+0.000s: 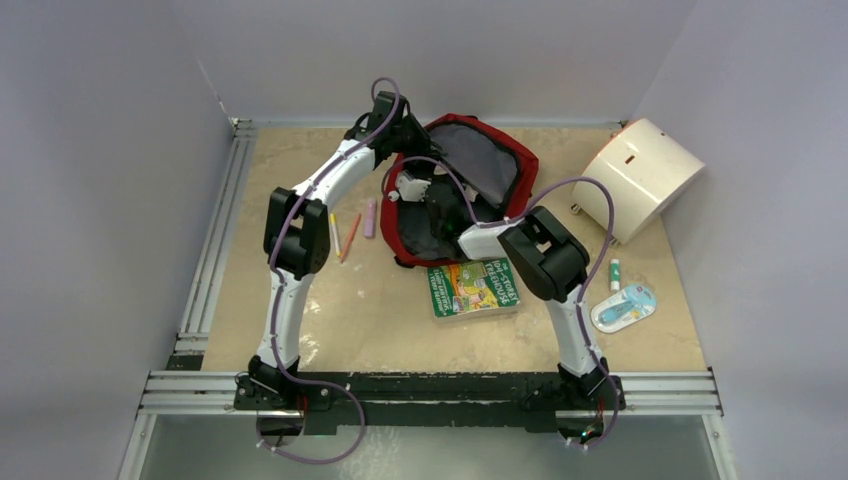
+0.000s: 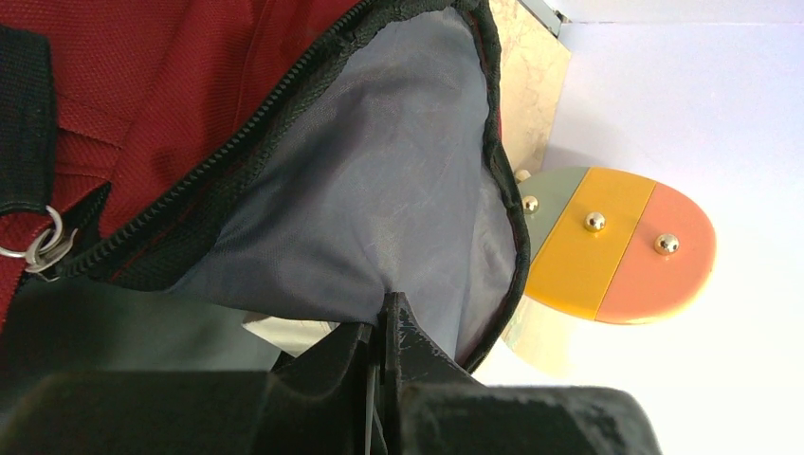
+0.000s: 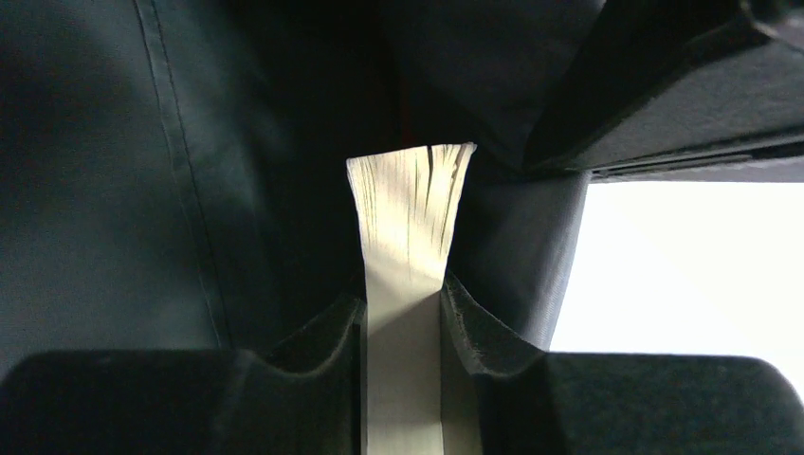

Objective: Pack the student bag
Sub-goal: Place the book in the student bag.

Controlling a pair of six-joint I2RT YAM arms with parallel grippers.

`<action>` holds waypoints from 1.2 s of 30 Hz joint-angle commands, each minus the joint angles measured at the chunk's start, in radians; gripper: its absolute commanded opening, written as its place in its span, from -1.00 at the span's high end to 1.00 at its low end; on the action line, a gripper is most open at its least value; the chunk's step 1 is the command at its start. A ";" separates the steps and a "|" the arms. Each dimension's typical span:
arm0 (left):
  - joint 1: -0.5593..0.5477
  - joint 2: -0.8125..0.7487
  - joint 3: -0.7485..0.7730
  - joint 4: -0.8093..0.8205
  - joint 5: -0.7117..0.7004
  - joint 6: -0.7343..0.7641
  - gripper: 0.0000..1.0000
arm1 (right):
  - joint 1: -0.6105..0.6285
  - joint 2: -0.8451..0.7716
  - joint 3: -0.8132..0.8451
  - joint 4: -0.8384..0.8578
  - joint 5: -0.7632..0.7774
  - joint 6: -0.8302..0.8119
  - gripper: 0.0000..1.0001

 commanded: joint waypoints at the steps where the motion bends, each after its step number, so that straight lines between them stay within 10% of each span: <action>1: 0.006 -0.047 0.004 0.022 0.033 0.010 1.00 | -0.011 -0.021 0.063 -0.080 -0.082 0.110 0.43; 18: 0.006 -0.020 0.030 0.020 0.038 -0.001 1.00 | 0.014 -0.143 -0.012 -0.165 -0.162 0.267 -0.90; 36: 0.009 -0.046 -0.018 0.081 0.033 -0.004 1.00 | 0.110 -0.665 -0.451 -0.201 -0.284 0.794 -0.97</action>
